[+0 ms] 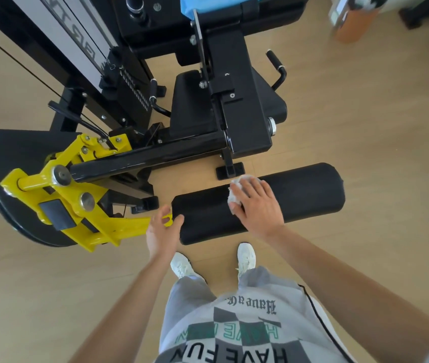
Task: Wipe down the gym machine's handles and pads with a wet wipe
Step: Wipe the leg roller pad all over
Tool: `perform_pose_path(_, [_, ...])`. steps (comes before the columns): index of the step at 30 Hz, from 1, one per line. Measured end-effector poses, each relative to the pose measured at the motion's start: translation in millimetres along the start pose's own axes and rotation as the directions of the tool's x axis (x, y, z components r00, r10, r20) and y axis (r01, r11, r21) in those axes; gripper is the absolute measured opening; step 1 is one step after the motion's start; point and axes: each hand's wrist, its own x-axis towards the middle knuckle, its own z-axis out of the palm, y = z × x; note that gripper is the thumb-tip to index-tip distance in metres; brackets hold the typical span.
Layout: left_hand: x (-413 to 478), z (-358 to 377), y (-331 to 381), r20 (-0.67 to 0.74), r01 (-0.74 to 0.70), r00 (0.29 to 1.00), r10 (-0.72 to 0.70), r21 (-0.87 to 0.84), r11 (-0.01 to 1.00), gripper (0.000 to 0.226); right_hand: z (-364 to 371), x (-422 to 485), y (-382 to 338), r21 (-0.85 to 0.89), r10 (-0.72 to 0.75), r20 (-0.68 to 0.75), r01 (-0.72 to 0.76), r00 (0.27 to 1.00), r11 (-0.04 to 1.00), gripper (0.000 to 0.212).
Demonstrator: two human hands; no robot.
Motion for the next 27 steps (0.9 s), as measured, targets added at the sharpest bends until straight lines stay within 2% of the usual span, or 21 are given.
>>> perform_pose_path(3, [13,12,11,0.038,0.006,0.999,-0.009,0.066,0.998,0.07,-5,-7,19,0.021,0.082,-0.016,-0.082,0.996,0.996,0.056])
perform_pose_path(8, [1,23,9,0.02,-0.072,0.997,0.069,0.229,0.971,0.072,-3,-6,7,0.031,0.127,-0.015,-0.126,0.992,0.992,0.055])
perform_pose_path(17, [-13,10,0,0.014,-0.075,0.997,0.074,0.133,0.988,0.059,5,20,-53,0.051,-0.106,0.116,0.101,0.988,0.994,0.052])
perform_pose_path(22, [-15,6,-6,0.013,-0.065,0.998,0.064,0.07,0.995,0.051,13,34,-100,0.041,-0.257,0.212,0.254,0.943,0.966,0.063])
perform_pose_path(24, [-15,4,-8,0.021,-0.058,0.998,0.057,0.049,0.997,0.05,13,36,-108,0.041,-0.295,0.227,0.294,0.928,0.955,0.068])
perform_pose_path(27, [-15,3,-9,0.009,-0.031,0.999,0.031,0.01,0.999,0.048,15,29,-97,0.015,-0.317,0.193,0.32,0.929,0.947,0.065])
